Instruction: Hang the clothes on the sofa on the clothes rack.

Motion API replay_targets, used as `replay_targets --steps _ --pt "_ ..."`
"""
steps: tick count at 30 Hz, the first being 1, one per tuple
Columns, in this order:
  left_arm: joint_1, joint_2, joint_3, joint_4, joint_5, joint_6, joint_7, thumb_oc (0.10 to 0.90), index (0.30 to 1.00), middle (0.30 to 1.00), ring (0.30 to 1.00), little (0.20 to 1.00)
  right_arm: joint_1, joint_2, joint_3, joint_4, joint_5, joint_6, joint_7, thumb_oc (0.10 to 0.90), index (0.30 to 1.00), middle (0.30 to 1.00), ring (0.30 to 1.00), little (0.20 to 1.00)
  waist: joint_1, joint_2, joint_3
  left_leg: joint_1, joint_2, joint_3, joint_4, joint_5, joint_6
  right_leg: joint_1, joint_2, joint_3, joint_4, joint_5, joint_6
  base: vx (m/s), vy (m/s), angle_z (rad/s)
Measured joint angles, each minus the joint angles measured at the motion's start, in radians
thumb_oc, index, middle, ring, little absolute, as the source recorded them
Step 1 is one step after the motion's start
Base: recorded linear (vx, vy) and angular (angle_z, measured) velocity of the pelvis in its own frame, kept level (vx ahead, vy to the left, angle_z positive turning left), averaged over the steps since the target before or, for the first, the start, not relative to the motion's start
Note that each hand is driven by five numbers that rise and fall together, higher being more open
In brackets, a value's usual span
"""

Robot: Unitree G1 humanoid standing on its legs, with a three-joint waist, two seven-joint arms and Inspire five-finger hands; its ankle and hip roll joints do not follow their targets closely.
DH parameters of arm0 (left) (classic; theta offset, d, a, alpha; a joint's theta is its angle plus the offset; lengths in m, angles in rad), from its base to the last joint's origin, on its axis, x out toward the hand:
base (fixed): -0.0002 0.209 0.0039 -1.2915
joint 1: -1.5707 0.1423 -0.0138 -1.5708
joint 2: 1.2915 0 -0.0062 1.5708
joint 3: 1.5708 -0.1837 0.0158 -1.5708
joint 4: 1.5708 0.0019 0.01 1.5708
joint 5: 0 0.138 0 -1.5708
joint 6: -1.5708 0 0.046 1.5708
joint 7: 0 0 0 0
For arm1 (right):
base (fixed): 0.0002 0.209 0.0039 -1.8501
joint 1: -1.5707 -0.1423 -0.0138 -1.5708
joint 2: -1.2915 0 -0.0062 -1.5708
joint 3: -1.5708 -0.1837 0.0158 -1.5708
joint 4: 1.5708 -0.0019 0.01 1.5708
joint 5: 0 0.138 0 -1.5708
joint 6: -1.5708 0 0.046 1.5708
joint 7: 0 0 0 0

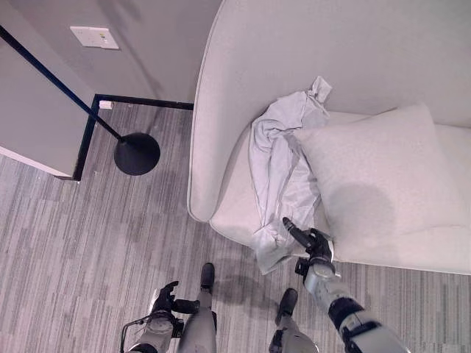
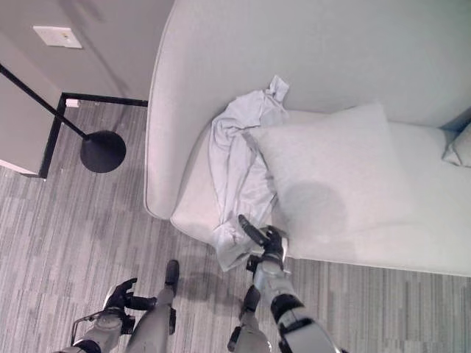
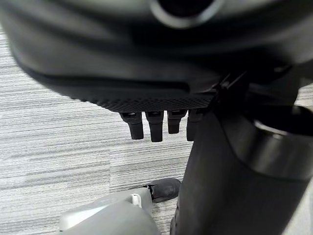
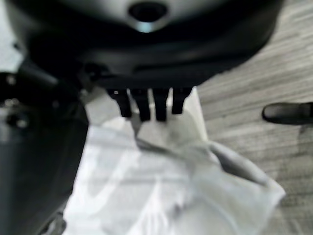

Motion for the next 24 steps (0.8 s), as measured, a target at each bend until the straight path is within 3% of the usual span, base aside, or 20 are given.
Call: replay_targets --steps 9,14,24 --pt "-0.012 -0.006 -0.022 0.0 -0.027 -0.013 -0.002 0.8 0.9 0.9 0.9 0.9 -0.155 -0.016 -0.029 0.211 0.059 -0.019 -0.021 0.8 0.9 0.9 0.9 0.9 0.012 0.019 0.014 -0.021 0.0 0.002 0.019 -0.002 0.002 -0.017 0.001 0.008 0.0 0.006 -0.004 0.0 0.002 -0.01" --pt "-0.045 -0.012 -0.071 -0.002 -0.026 -0.025 -0.003 0.8 0.9 0.9 0.9 0.9 -0.248 -0.063 -0.035 0.305 0.082 -0.002 -0.022 0.8 0.9 0.9 0.9 0.9 0.034 0.037 0.032 -0.058 0.0 0.0 0.039 -0.002 0.003 -0.045 0.001 0.014 0.0 0.019 -0.004 -0.01 0.02 -0.02" --pt "-0.079 -0.01 -0.112 -0.003 -0.025 -0.032 -0.005 0.8 0.9 0.9 0.9 0.9 -0.38 -0.094 -0.018 0.456 0.089 0.059 -0.025 0.8 0.9 0.9 0.9 0.9 0.061 0.037 0.05 -0.086 -0.004 -0.014 0.058 -0.002 0.005 -0.056 -0.001 0.004 0.0 0.028 -0.006 0.03 0.033 0.04"
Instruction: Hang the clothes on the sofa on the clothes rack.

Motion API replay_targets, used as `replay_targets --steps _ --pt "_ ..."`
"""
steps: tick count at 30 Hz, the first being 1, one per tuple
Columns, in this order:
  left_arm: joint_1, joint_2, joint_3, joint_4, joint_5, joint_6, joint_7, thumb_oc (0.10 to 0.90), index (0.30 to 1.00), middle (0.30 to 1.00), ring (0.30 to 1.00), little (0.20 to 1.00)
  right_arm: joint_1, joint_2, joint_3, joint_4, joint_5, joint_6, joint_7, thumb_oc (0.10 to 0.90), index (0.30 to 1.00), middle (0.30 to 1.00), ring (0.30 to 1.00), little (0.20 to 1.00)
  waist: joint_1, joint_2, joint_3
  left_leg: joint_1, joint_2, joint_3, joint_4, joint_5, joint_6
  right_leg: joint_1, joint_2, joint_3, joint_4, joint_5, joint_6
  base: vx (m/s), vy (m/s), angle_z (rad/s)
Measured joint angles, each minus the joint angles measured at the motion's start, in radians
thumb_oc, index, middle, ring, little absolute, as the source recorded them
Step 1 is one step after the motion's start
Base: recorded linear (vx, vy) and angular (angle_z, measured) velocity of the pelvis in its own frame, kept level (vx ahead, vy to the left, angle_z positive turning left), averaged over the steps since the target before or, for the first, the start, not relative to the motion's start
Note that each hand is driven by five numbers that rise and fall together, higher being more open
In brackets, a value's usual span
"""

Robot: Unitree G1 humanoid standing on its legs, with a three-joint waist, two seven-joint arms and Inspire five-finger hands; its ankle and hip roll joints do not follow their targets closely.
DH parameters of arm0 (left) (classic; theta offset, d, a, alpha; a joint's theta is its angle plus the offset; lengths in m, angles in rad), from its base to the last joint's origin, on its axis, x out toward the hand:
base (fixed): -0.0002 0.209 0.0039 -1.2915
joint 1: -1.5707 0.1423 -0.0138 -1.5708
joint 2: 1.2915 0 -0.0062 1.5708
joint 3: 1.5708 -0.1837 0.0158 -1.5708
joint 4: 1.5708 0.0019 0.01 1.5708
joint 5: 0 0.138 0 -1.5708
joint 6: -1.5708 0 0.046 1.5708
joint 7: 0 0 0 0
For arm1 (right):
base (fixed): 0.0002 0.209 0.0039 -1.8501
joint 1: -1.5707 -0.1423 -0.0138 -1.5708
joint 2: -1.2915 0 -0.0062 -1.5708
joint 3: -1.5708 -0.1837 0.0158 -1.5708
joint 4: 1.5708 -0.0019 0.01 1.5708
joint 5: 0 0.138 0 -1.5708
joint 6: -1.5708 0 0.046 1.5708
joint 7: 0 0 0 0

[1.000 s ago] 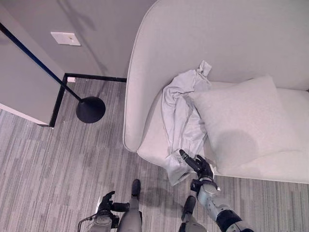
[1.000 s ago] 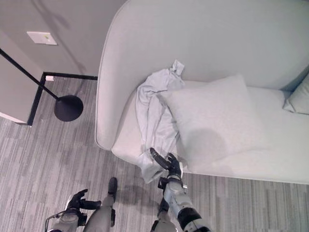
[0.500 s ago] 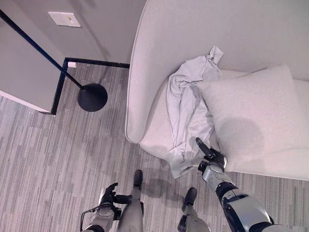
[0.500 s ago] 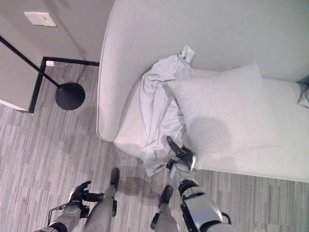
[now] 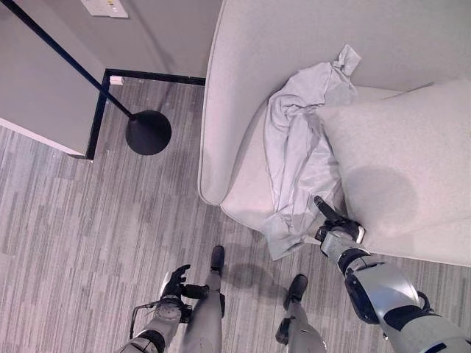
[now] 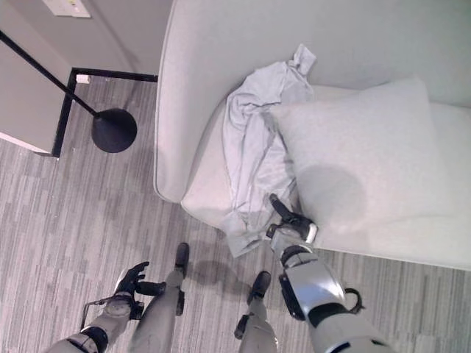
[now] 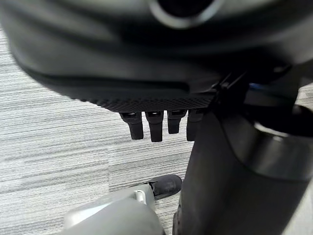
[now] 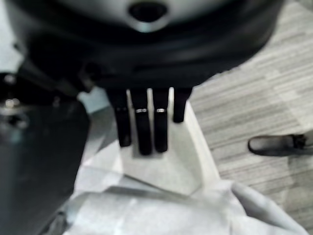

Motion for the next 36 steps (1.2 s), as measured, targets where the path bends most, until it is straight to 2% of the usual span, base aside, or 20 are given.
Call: replay_targets --steps 7,15,20,25,28,36 --pt "-0.032 -0.007 -0.045 -0.001 0.013 -0.001 -0.002 0.8 0.9 0.9 0.9 0.9 -0.003 -0.046 0.001 0.049 -0.062 0.035 0.001 0.8 0.9 0.9 0.9 0.9 0.032 0.001 0.001 -0.025 -0.023 -0.044 0.014 0.001 0.002 0.012 -0.007 -0.044 0.0 -0.002 0.002 0.05 0.033 0.18" --pt "-0.046 -0.018 -0.07 0.0 0.051 0.0 -0.002 0.8 0.9 0.9 0.9 0.9 -0.008 -0.078 0.0 0.107 -0.088 0.069 -0.012 0.8 0.9 0.9 0.9 0.9 0.037 0.001 0.001 -0.035 -0.068 -0.097 0.025 0.006 0.013 0.05 -0.037 -0.109 0.0 -0.009 0.011 0.05 0.058 0.24" --pt "-0.056 -0.021 -0.07 0.0 0.051 0.0 -0.003 0.8 0.9 0.9 0.9 0.9 -0.008 -0.084 0.0 0.115 -0.087 0.088 -0.027 0.8 0.9 0.9 0.9 0.9 0.062 0.001 0.0 -0.045 -0.082 -0.104 0.052 -0.003 0.025 0.058 -0.05 -0.117 0.0 -0.009 0.012 0.03 0.069 0.06" --pt "-0.057 -0.017 -0.062 0.003 0.051 0.003 -0.001 0.8 0.9 0.9 0.9 0.9 -0.009 -0.062 0.02 0.115 -0.078 0.09 -0.04 0.8 0.9 0.9 0.9 0.9 0.076 -0.006 -0.003 -0.057 -0.101 -0.097 0.086 -0.017 0.039 0.061 -0.068 -0.113 0.0 -0.004 0.011 0.02 0.046 0.01" --pt "-0.055 -0.001 -0.061 0.048 0.05 0.019 0.0 0.8 0.9 0.9 0.9 0.9 -0.015 -0.016 0.04 0.115 -0.05 0.091 -0.044 0.8 0.9 0.9 0.9 0.9 0.09 -0.02 -0.003 -0.07 -0.104 -0.094 0.121 -0.034 0.042 0.062 -0.074 -0.113 0.0 -0.002 0.009 0.01 0.028 -0.02" --pt "-0.015 0.008 -0.068 0.079 0.05 0.048 0.0 0.8 0.9 0.9 0.9 0.9 -0.02 -0.01 0.04 0.116 0.009 0.09 -0.065 0.8 0.9 0.9 0.9 0.9 0.115 -0.032 -0.006 -0.089 -0.114 -0.094 0.143 -0.045 0.046 0.055 -0.084 -0.113 0.0 0.009 0.012 0.04 0.021 0.01"
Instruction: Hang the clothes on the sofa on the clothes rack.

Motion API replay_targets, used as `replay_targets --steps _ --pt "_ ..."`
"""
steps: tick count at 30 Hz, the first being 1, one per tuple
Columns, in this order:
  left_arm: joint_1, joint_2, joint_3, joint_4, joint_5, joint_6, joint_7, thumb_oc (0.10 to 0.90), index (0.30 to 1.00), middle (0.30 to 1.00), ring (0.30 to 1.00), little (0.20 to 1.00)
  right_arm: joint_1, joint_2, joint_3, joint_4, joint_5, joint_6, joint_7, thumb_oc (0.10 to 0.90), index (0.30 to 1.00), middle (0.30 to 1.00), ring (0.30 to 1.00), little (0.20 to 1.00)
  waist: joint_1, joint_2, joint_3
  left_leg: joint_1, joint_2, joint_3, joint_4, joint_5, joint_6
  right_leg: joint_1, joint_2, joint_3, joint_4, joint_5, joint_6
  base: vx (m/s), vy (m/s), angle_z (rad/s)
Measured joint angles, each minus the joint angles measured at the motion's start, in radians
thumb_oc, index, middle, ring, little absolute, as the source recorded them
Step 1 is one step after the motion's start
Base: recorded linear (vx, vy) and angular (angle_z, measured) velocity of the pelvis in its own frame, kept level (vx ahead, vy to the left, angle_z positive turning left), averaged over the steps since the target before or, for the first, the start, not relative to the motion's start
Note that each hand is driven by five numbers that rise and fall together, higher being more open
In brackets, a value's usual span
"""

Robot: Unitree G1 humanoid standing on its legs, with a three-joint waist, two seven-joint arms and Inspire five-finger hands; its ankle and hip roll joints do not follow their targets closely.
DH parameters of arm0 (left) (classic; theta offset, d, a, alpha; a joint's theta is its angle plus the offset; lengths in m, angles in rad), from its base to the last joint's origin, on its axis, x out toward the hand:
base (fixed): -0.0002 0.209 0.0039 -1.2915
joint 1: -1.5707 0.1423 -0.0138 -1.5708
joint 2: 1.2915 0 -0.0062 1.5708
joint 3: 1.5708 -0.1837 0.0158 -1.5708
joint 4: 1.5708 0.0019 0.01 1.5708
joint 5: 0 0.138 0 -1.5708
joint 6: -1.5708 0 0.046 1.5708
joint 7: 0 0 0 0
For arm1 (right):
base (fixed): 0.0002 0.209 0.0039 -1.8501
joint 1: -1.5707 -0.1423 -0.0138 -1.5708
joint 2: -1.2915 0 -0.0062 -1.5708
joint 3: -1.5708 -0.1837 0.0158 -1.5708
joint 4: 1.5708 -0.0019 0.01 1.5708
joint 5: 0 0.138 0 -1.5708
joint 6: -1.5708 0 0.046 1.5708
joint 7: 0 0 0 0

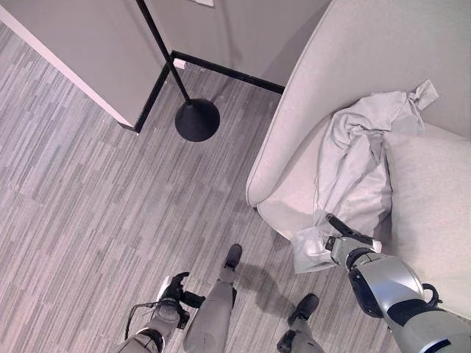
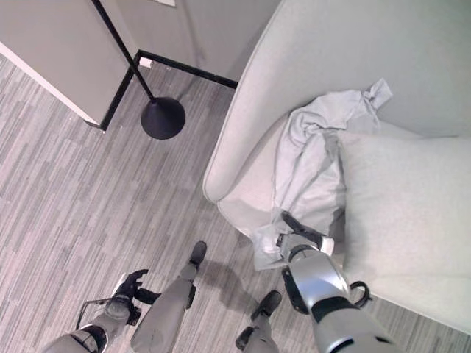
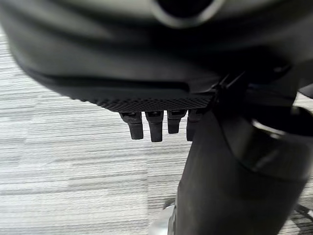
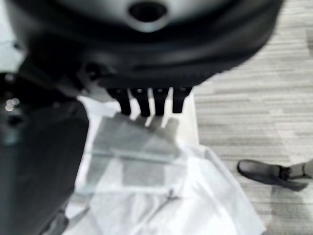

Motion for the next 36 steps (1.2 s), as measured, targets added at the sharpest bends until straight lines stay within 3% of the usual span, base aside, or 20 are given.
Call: replay_targets --steps 7,9,15,16,17,18,25,30,36 --pt "0.004 0.001 -0.002 -0.006 0.0 -0.003 0.003 0.8 0.9 0.9 0.9 0.9 0.031 0.009 -0.005 0.002 0.075 -0.073 -0.011 0.8 0.9 0.9 0.9 0.9 0.024 -0.011 -0.007 -0.032 -0.002 -0.002 0.032 -0.008 0.0 -0.016 0.001 -0.001 0.0 0.001 0.0 0.0 0.0 0.0" --pt "0.001 0.001 -0.003 -0.01 -0.001 -0.007 0.013 0.8 0.9 0.9 0.9 0.9 0.041 0.022 -0.002 0.002 0.11 -0.135 -0.027 0.8 0.9 0.9 0.9 0.9 0.026 -0.019 -0.011 -0.075 -0.004 -0.01 0.047 -0.009 -0.002 -0.047 0.003 -0.005 0.0 0.005 0.001 -0.03 -0.01 0.06" --pt "0.003 0.005 -0.005 -0.02 -0.006 -0.022 0.031 0.8 0.9 0.9 0.9 0.9 0.026 0.007 0.01 0.006 0.141 -0.144 -0.045 0.8 0.9 0.9 0.9 0.9 0.044 -0.033 -0.013 -0.141 -0.005 -0.015 0.058 -0.011 -0.006 -0.106 0.004 -0.005 0.005 0.01 -0.003 -0.03 -0.006 0.03" --pt "0.0 -0.002 -0.005 -0.021 -0.025 -0.024 0.031 0.8 0.9 0.9 0.9 0.9 -0.007 0.0 0.019 0.045 0.153 -0.14 -0.062 0.629 0.644 0.644 0.644 0.644 0.052 -0.037 -0.011 -0.171 -0.011 -0.026 0.064 -0.009 -0.008 -0.127 0.004 -0.006 0.006 0.013 -0.004 -0.01 0.017 0.09" --pt "0.002 -0.002 -0.005 -0.021 -0.026 -0.025 0.031 0.8 0.9 0.9 0.9 0.9 -0.008 -0.005 0.02 0.051 0.154 -0.137 -0.062 0.573 0.559 0.559 0.559 0.559 0.057 -0.041 -0.009 -0.172 -0.015 -0.026 0.064 -0.009 -0.008 -0.127 0.001 -0.006 0.006 0.013 -0.004 -0.01 0.015 0.12" --pt "0.002 0.001 -0.002 -0.02 -0.034 -0.028 0.032 0.8 0.9 0.9 0.9 0.9 -0.01 -0.01 0.03 0.051 0.158 -0.129 -0.062 0.4 0.3 0.3 0.3 0.3 0.06 -0.047 -0.004 -0.174 -0.016 -0.024 0.065 -0.01 -0.007 -0.13 -0.002 -0.004 0.006 0.013 -0.004 0.0 0.0 0.0" --pt "-0.014 0.026 0.068 -0.016 -0.039 -0.029 0.04 0.8 0.9 0.9 0.9 0.9 0.034 -0.012 0.078 -0.013 0.153 -0.094 -0.032 0.4 0.3 0.3 0.3 0.3 0.048 -0.137 0.045 -0.177 -0.016 -0.021 0.065 -0.016 0.0 -0.133 0.0 -0.005 0.001 0.011 -0.002 0.0 0.0 0.0" --pt "-0.02 0.053 0.08 -0.018 -0.007 -0.029 0.04 0.8 0.9 0.9 0.9 0.9 0.051 -0.049 0.099 -0.025 0.135 -0.095 0.052 0.4 0.3 0.3 0.3 0.3 0.047 -0.143 0.07 -0.161 -0.003 -0.002 0.08 -0.028 -0.002 -0.12 0.004 -0.001 0.001 0.012 -0.003 -0.01 -0.016 -0.11" --pt "-0.016 0.074 0.119 -0.015 0.025 -0.028 0.039 0.8 0.9 0.9 0.9 0.9 0.148 -0.104 0.098 -0.169 0.155 -0.097 0.151 0.4 0.3 0.3 0.3 0.3 0.035 -0.149 0.075 -0.141 0.015 0.003 0.077 -0.031 -0.006 -0.109 0.017 0.002 0.001 0.013 -0.003 0.0 -0.014 -0.08"
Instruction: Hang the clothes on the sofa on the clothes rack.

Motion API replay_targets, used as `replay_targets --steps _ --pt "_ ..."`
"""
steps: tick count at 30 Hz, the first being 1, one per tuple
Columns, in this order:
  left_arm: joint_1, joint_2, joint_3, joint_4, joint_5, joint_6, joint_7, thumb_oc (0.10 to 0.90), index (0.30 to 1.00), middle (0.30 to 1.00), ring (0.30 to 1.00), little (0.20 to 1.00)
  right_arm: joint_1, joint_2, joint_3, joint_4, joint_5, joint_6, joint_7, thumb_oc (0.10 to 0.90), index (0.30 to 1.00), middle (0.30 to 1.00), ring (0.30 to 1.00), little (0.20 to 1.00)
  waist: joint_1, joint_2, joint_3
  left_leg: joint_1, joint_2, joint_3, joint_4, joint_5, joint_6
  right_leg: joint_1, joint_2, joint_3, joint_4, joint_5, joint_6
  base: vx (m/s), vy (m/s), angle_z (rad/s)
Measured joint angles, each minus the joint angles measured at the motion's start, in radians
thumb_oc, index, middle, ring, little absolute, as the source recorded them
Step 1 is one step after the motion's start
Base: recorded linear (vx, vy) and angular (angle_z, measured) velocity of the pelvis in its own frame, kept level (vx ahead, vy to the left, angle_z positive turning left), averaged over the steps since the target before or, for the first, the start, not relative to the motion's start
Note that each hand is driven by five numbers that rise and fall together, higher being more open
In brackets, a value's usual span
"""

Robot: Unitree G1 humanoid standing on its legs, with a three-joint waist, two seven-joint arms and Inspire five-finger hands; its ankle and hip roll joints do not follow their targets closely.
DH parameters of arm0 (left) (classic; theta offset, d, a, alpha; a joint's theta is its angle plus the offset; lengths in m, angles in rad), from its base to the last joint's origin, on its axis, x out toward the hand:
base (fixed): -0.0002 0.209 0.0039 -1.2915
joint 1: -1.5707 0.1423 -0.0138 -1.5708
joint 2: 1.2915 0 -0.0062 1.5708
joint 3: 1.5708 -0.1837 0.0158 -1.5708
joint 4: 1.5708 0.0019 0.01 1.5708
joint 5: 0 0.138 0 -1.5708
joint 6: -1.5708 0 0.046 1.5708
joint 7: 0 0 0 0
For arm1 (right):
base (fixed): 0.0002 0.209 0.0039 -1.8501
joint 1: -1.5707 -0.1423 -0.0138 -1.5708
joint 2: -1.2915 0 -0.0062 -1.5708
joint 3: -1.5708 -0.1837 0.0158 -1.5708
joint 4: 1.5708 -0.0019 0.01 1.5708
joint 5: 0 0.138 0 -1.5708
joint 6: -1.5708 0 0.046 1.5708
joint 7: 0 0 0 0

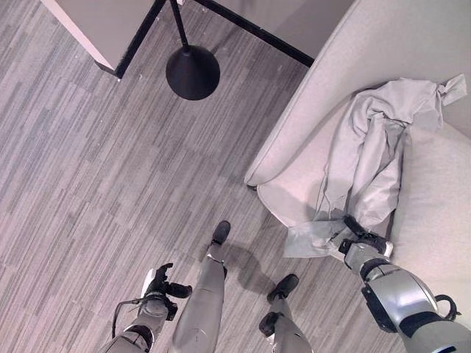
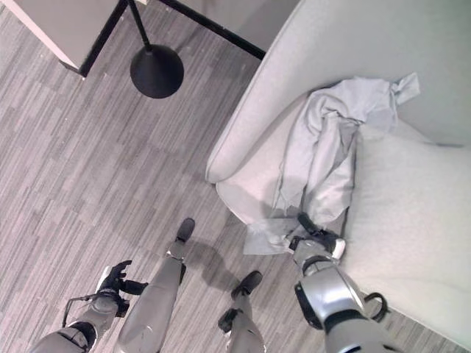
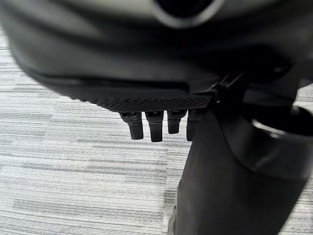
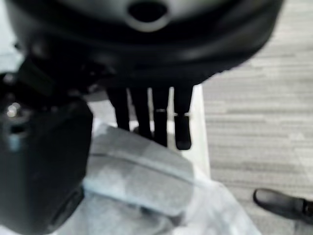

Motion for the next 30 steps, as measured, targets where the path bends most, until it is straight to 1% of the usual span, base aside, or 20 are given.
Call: replay_targets --steps 2,4,5,6,7,9,10,11,13,14,15,16,18,20,21,24,26,28,30 --pt "0.005 0.008 0.0 0.005 0.004 0.0 -0.001 0.8 0.9 0.9 0.9 0.9 0.02 -0.004 0.0 -0.064 0.021 0.0 0.023 0.4 0.3 0.3 0.3 0.3 -0.015 -0.002 0.002 0.016 0.008 0.003 -0.003 0.002 0.001 0.01 0.005 0.001 0.0 0.001 0.001 0.0 -0.001 -0.08" --pt "0.008 0.006 0.001 0.008 0.005 0.0 -0.003 0.8 0.9 0.9 0.9 0.9 0.057 -0.007 0.0 -0.119 0.037 -0.004 0.042 0.4 0.3 0.3 0.3 0.3 -0.016 -0.005 0.005 0.035 0.014 0.012 -0.005 0.0 -0.002 0.022 0.006 0.01 0.0 0.001 0.001 0.01 0.002 -0.14" --pt "0.016 0.005 0.014 0.008 0.005 -0.001 -0.011 0.8 0.9 0.9 0.9 0.9 0.071 -0.005 -0.001 -0.174 0.047 -0.005 0.054 0.4 0.3 0.3 0.3 0.3 -0.027 -0.006 0.006 0.051 0.016 0.02 -0.007 -0.003 -0.004 0.03 0.007 0.019 0.0 0.001 0.001 0.01 0.014 -0.19" --pt "0.021 0.001 0.025 0.008 0.005 -0.002 -0.015 0.8 0.9 0.9 0.9 0.9 0.09 -0.008 -0.004 -0.235 0.059 -0.008 0.066 0.4 0.3 0.3 0.3 0.3 -0.03 -0.006 0.006 0.062 0.016 0.027 -0.014 -0.003 -0.004 0.032 0.007 0.024 0.0 0.001 0.001 0.01 0.008 -0.23" --pt "0.024 -0.003 0.035 0.008 0.006 -0.009 -0.017 0.8 0.9 0.9 0.9 0.9 0.101 -0.005 -0.006 -0.302 0.07 -0.041 0.126 0.4 0.3 0.3 0.3 0.3 -0.036 -0.006 0.006 0.072 0.017 0.033 -0.017 -0.003 -0.005 0.034 0.007 0.029 0.0 0.001 0.001 0.01 0.008 -0.2" --pt "0.027 -0.006 0.04 0.007 0.014 -0.012 -0.019 0.8 0.9 0.9 0.9 0.9 0.098 0.027 -0.028 -0.468 0.086 -0.097 0.193 0.4 0.3 0.3 0.3 0.3 -0.039 -0.003 0.006 0.08 0.026 0.044 -0.019 -0.004 -0.006 0.034 0.015 0.044 0.0 0.001 0.001 0.02 0.006 -0.17" --pt "0.027 -0.007 0.039 0.005 0.014 -0.013 -0.019 0.8 0.9 0.9 0.9 0.9 0.079 0.055 -0.027 -0.513 0.086 -0.137 0.222 0.4 0.3 0.3 0.3 0.3 -0.036 -0.001 0.005 0.082 0.031 0.044 -0.019 -0.004 -0.006 0.035 0.018 0.048 0.0 0.003 0.004 0.04 0.016 -0.04" --pt "0.028 -0.01 0.04 -0.006 0.017 -0.017 -0.019 0.8 0.9 0.9 0.9 0.9 0.028 0.094 -0.031 -0.64 0.096 -0.166 0.237 0.4 0.3 0.3 0.3 0.3 -0.024 0.006 0.003 0.087 0.033 0.043 -0.022 -0.005 -0.008 0.041 0.021 0.046 0.0 0.003 0.005 0.04 0.011 0.06" --pt "0.031 -0.017 0.04 -0.011 0.02 -0.018 -0.019 0.8 0.9 0.9 0.9 0.9 -0.037 0.123 -0.035 -0.728 0.1 -0.214 0.252 0.4 0.3 0.3 0.3 0.3 -0.007 0.012 0.0 0.102 0.03 0.041 -0.029 -0.004 -0.008 0.054 0.011 0.045 0.0 0.003 0.005 0.04 0.01 0.12" --pt "0.036 -0.016 0.04 -0.013 0.022 -0.018 -0.019 0.8 0.9 0.9 0.9 0.9 -0.077 0.136 -0.036 -0.747 0.1 -0.24 0.251 0.4 0.3 0.3 0.3 0.3 -0.005 0.014 -0.001 0.111 0.022 0.041 -0.031 -0.004 -0.008 0.064 0.002 0.044 0.0 0.003 0.005 0.03 0.008 0.14" --pt "0.038 -0.016 0.04 -0.013 0.022 -0.018 -0.019 0.8 0.9 0.9 0.9 0.9 -0.092 0.139 -0.046 -0.763 0.1 -0.248 0.248 0.4 0.3 0.3 0.3 0.3 -0.002 0.015 -0.002 0.114 0.017 0.04 -0.033 -0.004 -0.008 0.069 -0.002 0.045 0.0 0.003 0.005 0.03 0.004 0.17" --pt "0.039 -0.016 0.04 -0.013 0.023 -0.018 -0.019 0.8 0.9 0.9 0.9 0.9 -0.105 0.138 -0.061 -0.785 0.1 -0.27 0.248 0.4 0.3 0.3 0.3 0.3 0.0 0.015 -0.007 0.116 0.008 0.04 -0.033 -0.004 -0.008 0.076 -0.01 0.045 0.0 0.003 0.005 0.05 0.01 0.22" --pt "0.039 -0.014 0.052 -0.026 0.034 -0.018 -0.018 0.8 0.9 0.9 0.9 0.9 -0.129 0.137 -0.125 -0.857 0.101 -0.318 0.242 0.4 0.3 0.3 0.3 0.3 0.001 0.018 -0.012 0.122 -0.02 0.045 -0.033 -0.005 -0.006 0.086 -0.039 0.046 0.0 0.002 0.005 0.05 0.012 0.16" --pt "0.039 -0.013 0.058 -0.026 0.052 -0.018 -0.018 0.8 0.9 0.9 0.9 0.9 -0.13 0.137 -0.14 -0.861 0.1 -0.328 0.232 0.4 0.3 0.3 0.3 0.3 0.0 0.019 -0.013 0.127 -0.027 0.051 -0.031 -0.006 -0.003 0.09 -0.047 0.048 0.0 0.003 0.005 -0.03 0.058 -0.01" --pt "0.039 -0.014 0.05 -0.025 0.054 -0.018 -0.018 0.8 0.9 0.9 0.9 0.9 -0.13 0.136 -0.141 -0.86 0.1 -0.329 0.222 0.4 0.3 0.3 0.3 0.3 -0.001 0.02 -0.013 0.127 -0.033 0.051 -0.027 -0.004 0.001 0.09 -0.053 0.047 0.002 0.007 0.014 -0.04 0.064 0.03" --pt "0.043 -0.029 0.049 -0.025 0.062 -0.019 -0.019 0.8 0.9 0.9 0.9 0.9 -0.121 0.143 -0.156 -0.876 0.1 -0.333 0.205 0.4 0.3 0.3 0.3 0.3 -0.012 0.033 -0.02 0.127 -0.041 0.052 -0.027 -0.007 0.005 0.095 -0.063 0.046 0.001 0.006 0.014 0.01 -0.002 0.05" --pt "0.044 -0.028 0.049 -0.026 0.067 -0.018 -0.019 0.8 0.9 0.9 0.9 0.9 -0.105 0.163 -0.182 -0.897 0.101 -0.353 0.2 0.4 0.3 0.3 0.3 0.3 -0.012 0.035 -0.024 0.127 -0.043 0.051 -0.026 -0.008 0.005 0.095 -0.064 0.046 0.001 0.006 0.013 0.0 0.0 0.0" --pt "0.046 -0.03 0.052 -0.028 0.084 -0.018 -0.019 0.8 0.9 0.9 0.9 0.9 -0.089 0.172 -0.212 -0.947 0.105 -0.364 0.19 0.4 0.3 0.3 0.3 0.3 -0.012 0.042 -0.029 0.127 -0.044 0.051 -0.028 -0.007 0.01 0.094 -0.065 0.046 0.001 0.005 0.012 0.0 0.0 0.0" --pt "0.057 -0.032 0.053 -0.038 0.092 -0.019 -0.019 0.8 0.9 0.9 0.9 0.9 -0.063 0.172 -0.249 -1.047 0.107 -0.383 0.175 0.4 0.3 0.3 0.3 0.3 -0.013 0.049 -0.035 0.129 -0.048 0.052 -0.03 -0.004 0.013 0.095 -0.068 0.046 0.001 0.007 0.016 0.0 0.0 0.0"
